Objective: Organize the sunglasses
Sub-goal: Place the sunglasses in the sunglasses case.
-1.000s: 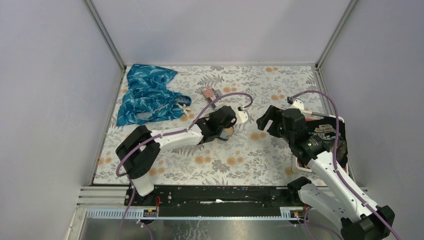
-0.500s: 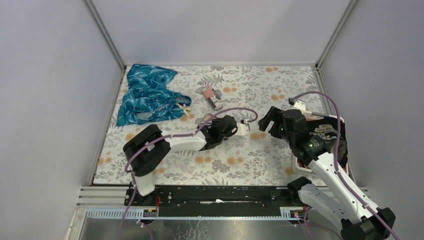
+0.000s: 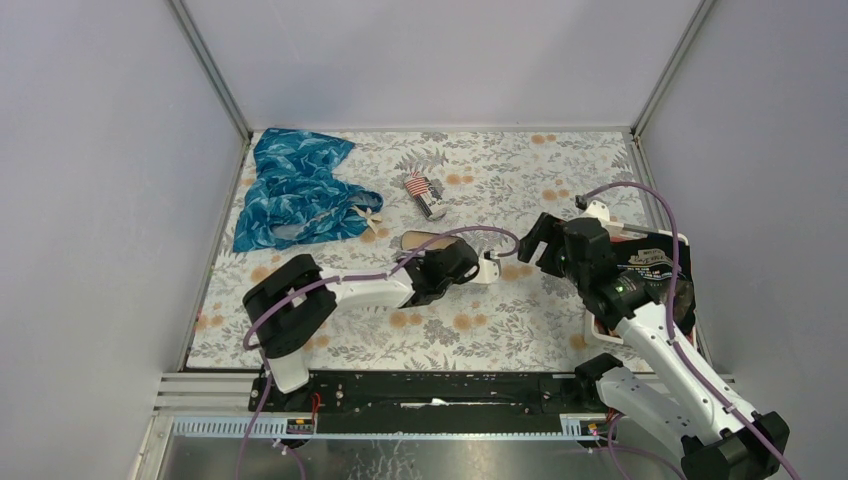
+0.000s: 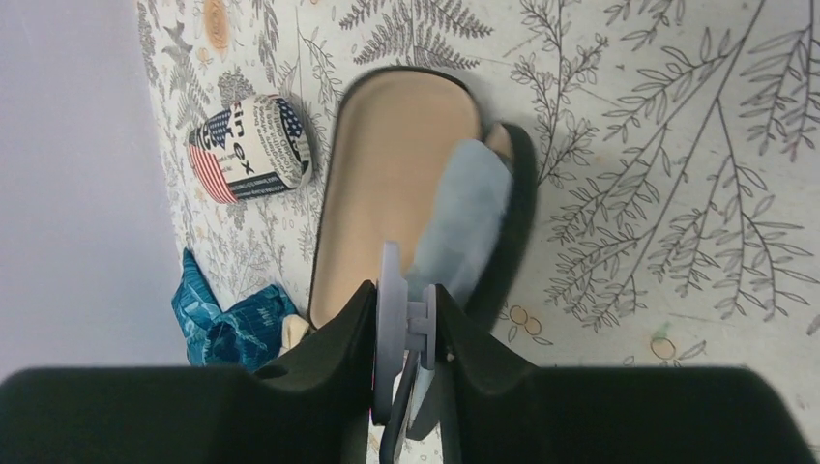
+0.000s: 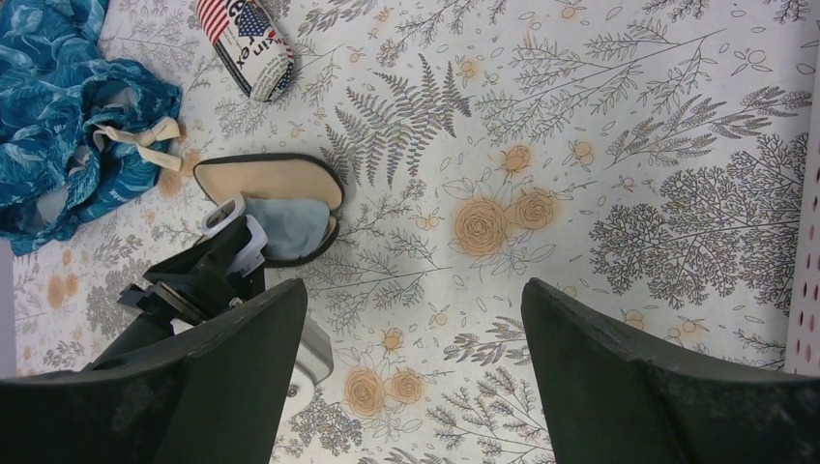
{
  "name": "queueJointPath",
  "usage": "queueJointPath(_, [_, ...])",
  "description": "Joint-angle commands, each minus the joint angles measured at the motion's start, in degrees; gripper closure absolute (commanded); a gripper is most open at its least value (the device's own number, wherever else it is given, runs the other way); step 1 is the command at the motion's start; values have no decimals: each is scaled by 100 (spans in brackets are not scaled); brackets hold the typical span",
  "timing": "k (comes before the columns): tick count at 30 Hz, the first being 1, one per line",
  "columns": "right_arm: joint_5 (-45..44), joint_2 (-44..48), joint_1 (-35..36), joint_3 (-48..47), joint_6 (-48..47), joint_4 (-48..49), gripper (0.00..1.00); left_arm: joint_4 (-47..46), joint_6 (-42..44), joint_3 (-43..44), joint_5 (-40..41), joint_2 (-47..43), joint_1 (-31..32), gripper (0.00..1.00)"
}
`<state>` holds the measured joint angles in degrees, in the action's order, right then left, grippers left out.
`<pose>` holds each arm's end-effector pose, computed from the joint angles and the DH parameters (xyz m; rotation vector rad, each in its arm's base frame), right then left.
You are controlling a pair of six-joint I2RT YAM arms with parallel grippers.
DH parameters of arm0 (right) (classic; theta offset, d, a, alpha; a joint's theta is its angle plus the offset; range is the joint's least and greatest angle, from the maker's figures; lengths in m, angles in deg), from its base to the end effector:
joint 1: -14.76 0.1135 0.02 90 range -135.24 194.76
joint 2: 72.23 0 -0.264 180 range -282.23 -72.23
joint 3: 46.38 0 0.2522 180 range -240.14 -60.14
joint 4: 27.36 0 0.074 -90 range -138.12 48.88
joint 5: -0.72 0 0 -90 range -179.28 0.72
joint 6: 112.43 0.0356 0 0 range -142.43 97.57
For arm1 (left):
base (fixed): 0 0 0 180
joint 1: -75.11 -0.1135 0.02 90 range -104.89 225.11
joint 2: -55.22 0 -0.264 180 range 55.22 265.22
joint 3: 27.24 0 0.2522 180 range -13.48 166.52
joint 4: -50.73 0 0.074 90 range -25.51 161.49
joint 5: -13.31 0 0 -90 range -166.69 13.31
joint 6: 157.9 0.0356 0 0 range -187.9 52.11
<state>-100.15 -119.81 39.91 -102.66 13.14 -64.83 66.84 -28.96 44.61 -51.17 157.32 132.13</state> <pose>0.1719 0.0733 0.2941 0.3072 2.0721 0.4538 0.2123 -0.2990 0.1678 1.5698 1.6952 0.3699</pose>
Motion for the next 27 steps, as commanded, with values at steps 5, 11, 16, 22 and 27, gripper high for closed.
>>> queueJointPath(5, [167,-65,-38,-199,-40,172,11,732,-362,102,101,19,108,62])
queueJointPath(11, [194,-38,-38,-252,-41,158,11,784,-631,214,170,95,117,53])
queueJointPath(16, [234,-26,-38,-257,-28,147,11,941,-990,665,354,258,121,47])
queueJointPath(22, [261,23,-38,-250,-6,114,11,1323,-1452,1253,493,565,147,42])
queueJointPath(27, [224,97,-38,-230,-23,88,11,1346,-1573,1379,428,511,170,37])
